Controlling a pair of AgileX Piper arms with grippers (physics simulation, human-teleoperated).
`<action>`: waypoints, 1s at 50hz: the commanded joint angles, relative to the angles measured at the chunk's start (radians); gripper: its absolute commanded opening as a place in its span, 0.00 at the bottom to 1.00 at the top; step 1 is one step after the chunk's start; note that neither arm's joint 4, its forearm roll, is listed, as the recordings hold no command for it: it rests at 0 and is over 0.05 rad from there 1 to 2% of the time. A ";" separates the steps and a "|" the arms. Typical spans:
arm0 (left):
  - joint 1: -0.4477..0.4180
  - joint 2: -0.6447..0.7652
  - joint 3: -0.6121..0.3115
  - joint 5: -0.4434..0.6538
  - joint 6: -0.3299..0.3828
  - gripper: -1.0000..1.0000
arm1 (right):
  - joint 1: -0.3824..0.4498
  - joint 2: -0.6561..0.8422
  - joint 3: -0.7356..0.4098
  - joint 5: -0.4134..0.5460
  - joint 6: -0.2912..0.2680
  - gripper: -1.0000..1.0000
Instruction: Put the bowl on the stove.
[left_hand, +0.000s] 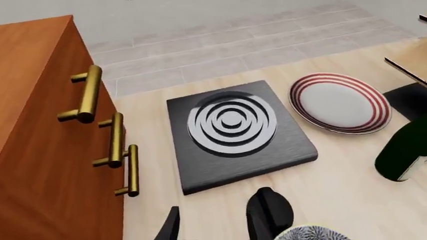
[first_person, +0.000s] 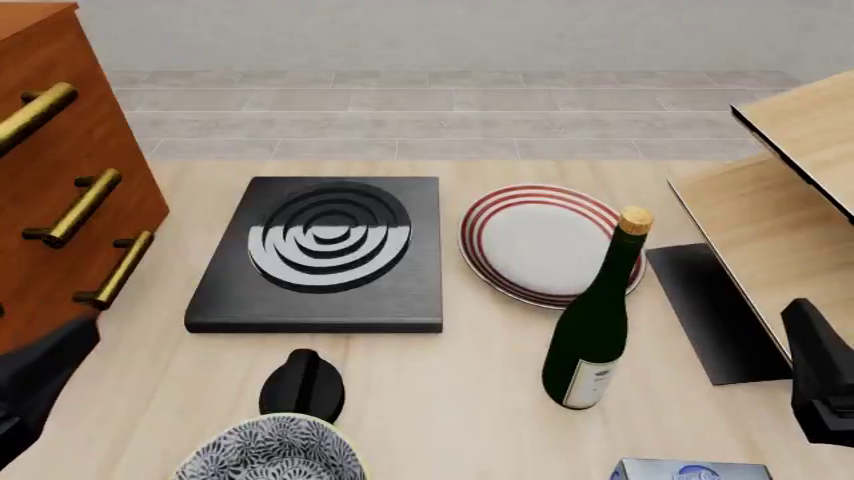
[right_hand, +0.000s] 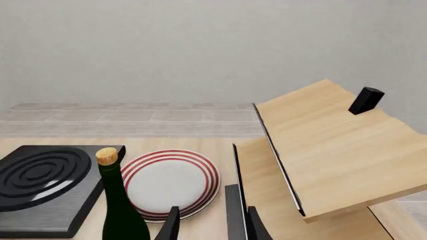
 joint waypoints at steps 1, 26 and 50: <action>-0.051 -0.021 -0.039 0.071 0.026 1.00 | 0.000 0.000 0.000 0.000 0.000 1.00; -0.280 -0.047 -0.133 0.260 0.071 1.00 | 0.000 0.000 0.000 0.000 0.000 1.00; -0.339 -0.025 -0.177 0.314 0.042 1.00 | 0.000 0.000 0.000 0.000 0.000 1.00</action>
